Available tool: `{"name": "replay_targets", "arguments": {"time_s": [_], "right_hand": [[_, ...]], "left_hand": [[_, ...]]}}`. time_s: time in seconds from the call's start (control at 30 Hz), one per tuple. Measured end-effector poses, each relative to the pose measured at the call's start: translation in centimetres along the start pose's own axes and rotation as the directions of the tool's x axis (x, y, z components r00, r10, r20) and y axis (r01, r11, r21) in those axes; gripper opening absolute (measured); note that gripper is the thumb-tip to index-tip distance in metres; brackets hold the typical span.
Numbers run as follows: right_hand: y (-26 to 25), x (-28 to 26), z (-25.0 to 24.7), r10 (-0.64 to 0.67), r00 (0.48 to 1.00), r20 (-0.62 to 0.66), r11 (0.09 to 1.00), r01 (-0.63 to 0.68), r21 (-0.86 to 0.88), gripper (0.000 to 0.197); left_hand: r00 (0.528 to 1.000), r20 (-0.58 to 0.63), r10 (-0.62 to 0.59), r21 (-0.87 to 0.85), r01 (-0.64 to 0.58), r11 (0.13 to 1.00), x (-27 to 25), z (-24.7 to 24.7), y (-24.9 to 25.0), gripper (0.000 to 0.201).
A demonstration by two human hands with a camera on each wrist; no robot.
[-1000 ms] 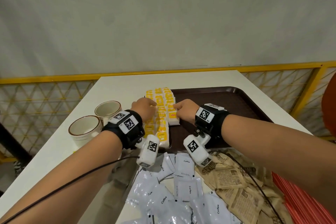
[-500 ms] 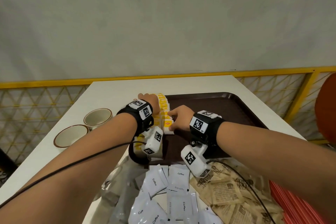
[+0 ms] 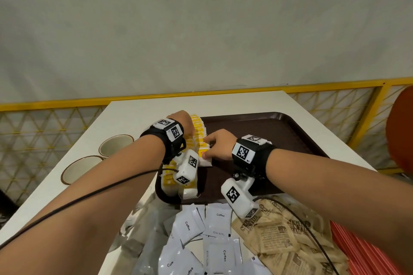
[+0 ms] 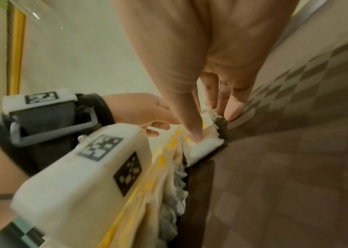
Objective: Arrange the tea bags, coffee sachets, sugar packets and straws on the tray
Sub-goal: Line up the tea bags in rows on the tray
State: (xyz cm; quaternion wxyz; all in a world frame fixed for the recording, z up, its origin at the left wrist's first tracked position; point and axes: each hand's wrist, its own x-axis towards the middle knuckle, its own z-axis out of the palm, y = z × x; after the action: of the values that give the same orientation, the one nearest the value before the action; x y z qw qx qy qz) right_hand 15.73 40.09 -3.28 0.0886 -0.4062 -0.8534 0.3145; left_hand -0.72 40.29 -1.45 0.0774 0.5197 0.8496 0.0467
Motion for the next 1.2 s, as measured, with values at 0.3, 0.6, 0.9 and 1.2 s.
{"name": "replay_targets", "arguments": {"time_s": [0.3, 0.6, 0.9, 1.2], "right_hand": [[-0.2, 2.0, -1.0, 0.153, 0.984, -0.087, 0.948, -0.121, 0.295, 0.048], [-0.9, 3.9, -0.6, 0.128, 0.990, -0.053, 0.967, -0.113, 0.229, 0.043], [-0.9, 4.1, -0.7, 0.120, 0.992, -0.028, 0.959, -0.108, 0.264, 0.047], [-0.4, 3.8, -0.3, 0.113, 0.993, -0.045, 0.950, -0.095, 0.297, 0.051]], "left_hand": [[1.000, -0.004, -0.012, -0.047, 0.011, 0.999, 0.2, -0.2, -1.5, 0.028], [0.997, 0.067, -0.047, 0.042, 0.044, 0.998, 2.2, 0.3, -0.7, 0.034], [0.991, 0.131, -0.039, 0.169, 0.016, 0.985, 4.8, 1.2, -0.5, 0.039], [0.974, 0.228, 0.007, 0.364, -0.092, 0.927, 5.6, 1.5, 0.5, 0.033]]}}
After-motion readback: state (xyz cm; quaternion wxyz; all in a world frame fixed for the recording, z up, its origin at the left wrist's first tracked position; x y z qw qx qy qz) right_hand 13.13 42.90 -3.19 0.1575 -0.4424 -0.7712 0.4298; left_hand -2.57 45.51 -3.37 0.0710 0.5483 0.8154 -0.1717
